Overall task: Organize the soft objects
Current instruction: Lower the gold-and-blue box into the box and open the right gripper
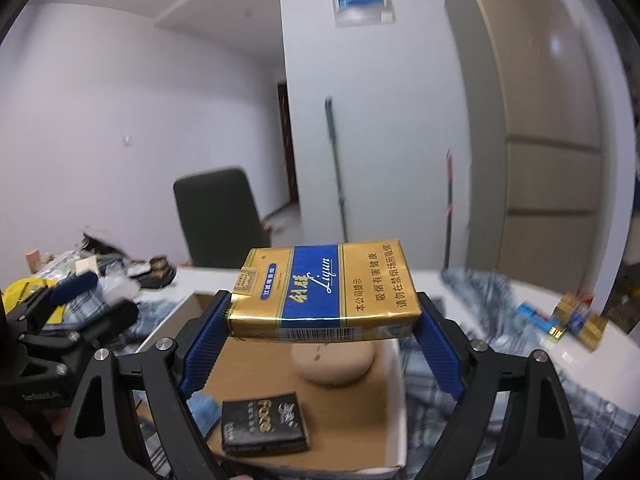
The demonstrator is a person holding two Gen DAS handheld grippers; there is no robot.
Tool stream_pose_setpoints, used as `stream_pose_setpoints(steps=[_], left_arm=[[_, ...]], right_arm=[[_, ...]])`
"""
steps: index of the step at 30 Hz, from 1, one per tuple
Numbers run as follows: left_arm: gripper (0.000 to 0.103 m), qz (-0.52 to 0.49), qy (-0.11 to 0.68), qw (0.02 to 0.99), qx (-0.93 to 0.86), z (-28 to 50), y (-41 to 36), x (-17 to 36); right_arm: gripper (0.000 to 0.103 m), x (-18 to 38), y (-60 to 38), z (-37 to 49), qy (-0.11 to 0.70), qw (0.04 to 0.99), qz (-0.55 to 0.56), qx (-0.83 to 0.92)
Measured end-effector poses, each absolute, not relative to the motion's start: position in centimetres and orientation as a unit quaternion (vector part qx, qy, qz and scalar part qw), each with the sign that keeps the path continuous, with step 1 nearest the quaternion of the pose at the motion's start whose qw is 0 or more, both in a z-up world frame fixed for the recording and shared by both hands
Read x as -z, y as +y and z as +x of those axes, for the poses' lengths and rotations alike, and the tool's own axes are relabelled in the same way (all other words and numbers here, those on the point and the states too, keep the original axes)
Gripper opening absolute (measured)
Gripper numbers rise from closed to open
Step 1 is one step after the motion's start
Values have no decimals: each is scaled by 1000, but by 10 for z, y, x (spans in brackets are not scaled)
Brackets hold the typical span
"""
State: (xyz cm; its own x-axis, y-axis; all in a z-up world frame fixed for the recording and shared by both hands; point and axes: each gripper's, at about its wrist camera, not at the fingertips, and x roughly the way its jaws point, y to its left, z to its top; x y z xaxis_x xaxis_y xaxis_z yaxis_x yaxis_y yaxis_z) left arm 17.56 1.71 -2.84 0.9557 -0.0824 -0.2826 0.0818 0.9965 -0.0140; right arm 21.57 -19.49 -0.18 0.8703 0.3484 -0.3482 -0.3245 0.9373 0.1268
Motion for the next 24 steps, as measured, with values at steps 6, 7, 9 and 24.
stream_pose_setpoints(steps=[6,7,9,24], left_arm=[[103,4,146,988,47,175,16,31],[103,3,144,989,45,175,16,31],[103,2,143,989,45,174,15,32],[103,-20,151,987,42,173,17,16]], right_arm=[[87,16,-188,235,280,937,20,-207],[87,19,-186,236,285,935,15,-208],[87,25,-180,238,301,928,5,-218],[99,11,-185,231,284,935,8,-214]])
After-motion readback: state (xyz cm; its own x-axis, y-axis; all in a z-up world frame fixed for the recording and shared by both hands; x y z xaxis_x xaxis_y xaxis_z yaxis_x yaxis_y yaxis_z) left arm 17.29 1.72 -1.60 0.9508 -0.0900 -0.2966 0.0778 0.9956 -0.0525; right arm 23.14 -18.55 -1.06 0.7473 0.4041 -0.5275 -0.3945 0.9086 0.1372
